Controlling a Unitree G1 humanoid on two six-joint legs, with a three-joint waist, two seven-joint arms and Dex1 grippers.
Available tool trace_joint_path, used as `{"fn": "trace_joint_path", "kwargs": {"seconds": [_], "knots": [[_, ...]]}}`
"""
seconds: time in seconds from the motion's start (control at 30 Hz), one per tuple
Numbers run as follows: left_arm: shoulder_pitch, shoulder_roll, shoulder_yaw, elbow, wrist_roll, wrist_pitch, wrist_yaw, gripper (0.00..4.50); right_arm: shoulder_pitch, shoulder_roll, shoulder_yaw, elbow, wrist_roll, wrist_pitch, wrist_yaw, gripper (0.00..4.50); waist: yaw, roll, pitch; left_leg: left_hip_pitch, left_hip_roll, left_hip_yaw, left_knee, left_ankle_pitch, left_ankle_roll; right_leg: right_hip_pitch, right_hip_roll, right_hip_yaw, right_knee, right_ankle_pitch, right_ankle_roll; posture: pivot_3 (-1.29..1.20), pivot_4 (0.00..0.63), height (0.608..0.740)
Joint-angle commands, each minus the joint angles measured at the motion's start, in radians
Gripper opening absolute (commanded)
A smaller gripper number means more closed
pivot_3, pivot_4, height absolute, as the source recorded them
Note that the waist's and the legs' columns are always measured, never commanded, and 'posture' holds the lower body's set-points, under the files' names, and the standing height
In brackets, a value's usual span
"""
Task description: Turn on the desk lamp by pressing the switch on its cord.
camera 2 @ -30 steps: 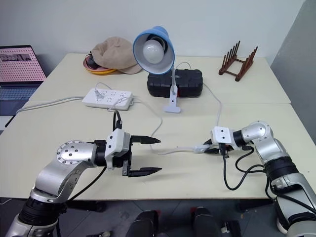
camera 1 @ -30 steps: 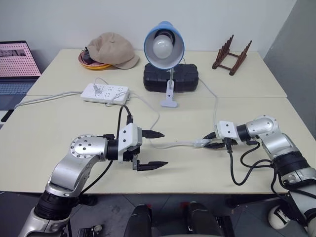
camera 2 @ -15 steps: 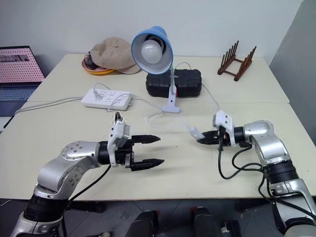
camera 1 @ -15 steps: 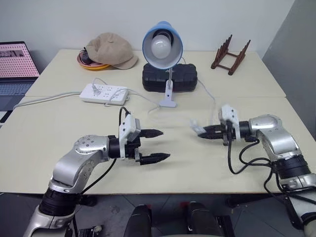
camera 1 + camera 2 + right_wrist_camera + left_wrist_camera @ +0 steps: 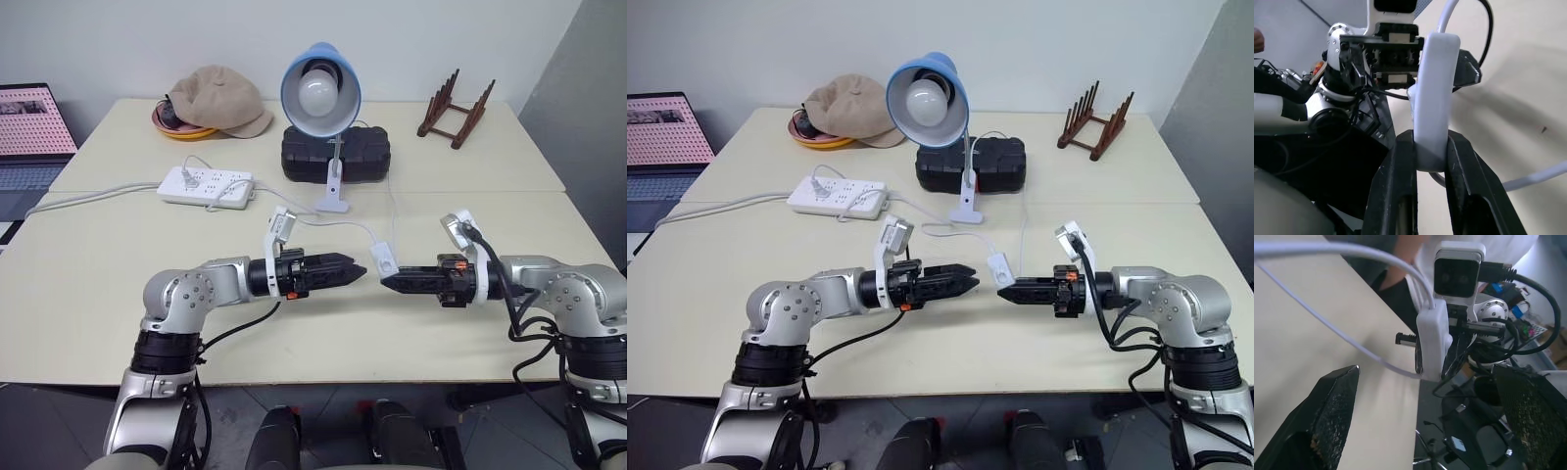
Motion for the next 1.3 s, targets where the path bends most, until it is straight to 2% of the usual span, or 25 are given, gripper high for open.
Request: {"fn": "trace_joint_path", "kwargs": {"seconds": [0.03, 0.2, 0.5, 0.67, 1.17, 1.2, 1.3], "knots": [[-0.042, -0.005, -0.023, 0.021, -0.006, 0.006, -0.046, 4.50, 0.000, -0.010, 0.000, -0.062, 0.054, 0.010, 0.003, 0.40, 0.001, 0.000, 0.000, 0.000, 0.000, 0.000, 0.000, 0.000, 0.000, 0.000, 0.000, 0.000, 0.000, 0.000, 0.000, 0.00, 0.150, 0.740], [-0.051, -0.008, -0.059, 0.028, 0.023, -0.019, -0.073, 4.50, 0.002, -0.011, 0.007, -0.074, 0.062, 0.006, -0.010, 0.40, 0.002, 0.000, 0.000, -0.001, 0.000, 0.000, 0.000, 0.000, 0.000, 0.000, 0.000, 0.000, -0.002, 0.000, 0.000, 0.00, 0.150, 0.740], [-0.064, -0.034, -0.047, 0.047, 0.022, -0.022, -0.075, 4.50, -0.008, -0.024, 0.014, -0.077, 0.071, 0.012, -0.007, 0.40, 0.003, 0.000, 0.000, -0.002, 0.000, 0.000, 0.000, 0.000, 0.000, 0.000, 0.000, 0.000, -0.002, 0.000, 0.000, 0.00, 0.150, 0.740], [-0.065, -0.050, -0.032, 0.050, 0.014, -0.016, -0.070, 3.74, -0.016, -0.035, 0.021, -0.073, 0.074, 0.013, -0.002, 0.40, 0.003, 0.000, 0.000, -0.002, 0.000, 0.000, 0.000, 0.000, 0.000, -0.001, 0.000, 0.000, -0.002, 0.000, 0.000, 0.00, 0.150, 0.740], [-0.065, -0.048, -0.034, 0.050, 0.014, -0.012, -0.083, 0.65, -0.021, -0.040, 0.030, -0.070, 0.080, 0.009, -0.011, 0.40, 0.003, 0.000, 0.000, -0.002, 0.000, 0.000, 0.000, 0.000, 0.000, -0.001, 0.000, 0.000, -0.002, 0.000, 0.000, 0.00, 0.150, 0.740], [-0.066, -0.049, -0.033, 0.051, 0.013, -0.011, -0.082, 0.48, -0.022, -0.039, 0.029, -0.070, 0.081, 0.010, -0.012, 0.40, 0.003, 0.000, 0.000, -0.002, 0.000, 0.000, 0.000, 0.000, 0.000, -0.001, 0.000, 0.000, -0.002, 0.000, 0.000, 0.00, 0.150, 0.740], [-0.065, -0.048, -0.033, 0.048, 0.012, -0.008, -0.086, 0.46, -0.026, -0.037, 0.029, -0.067, 0.088, 0.011, -0.017, 0.40, 0.003, 0.000, 0.000, -0.002, 0.000, 0.000, 0.000, 0.000, 0.000, -0.001, 0.000, 0.000, -0.002, 0.000, 0.000, 0.00, 0.150, 0.740]]}}
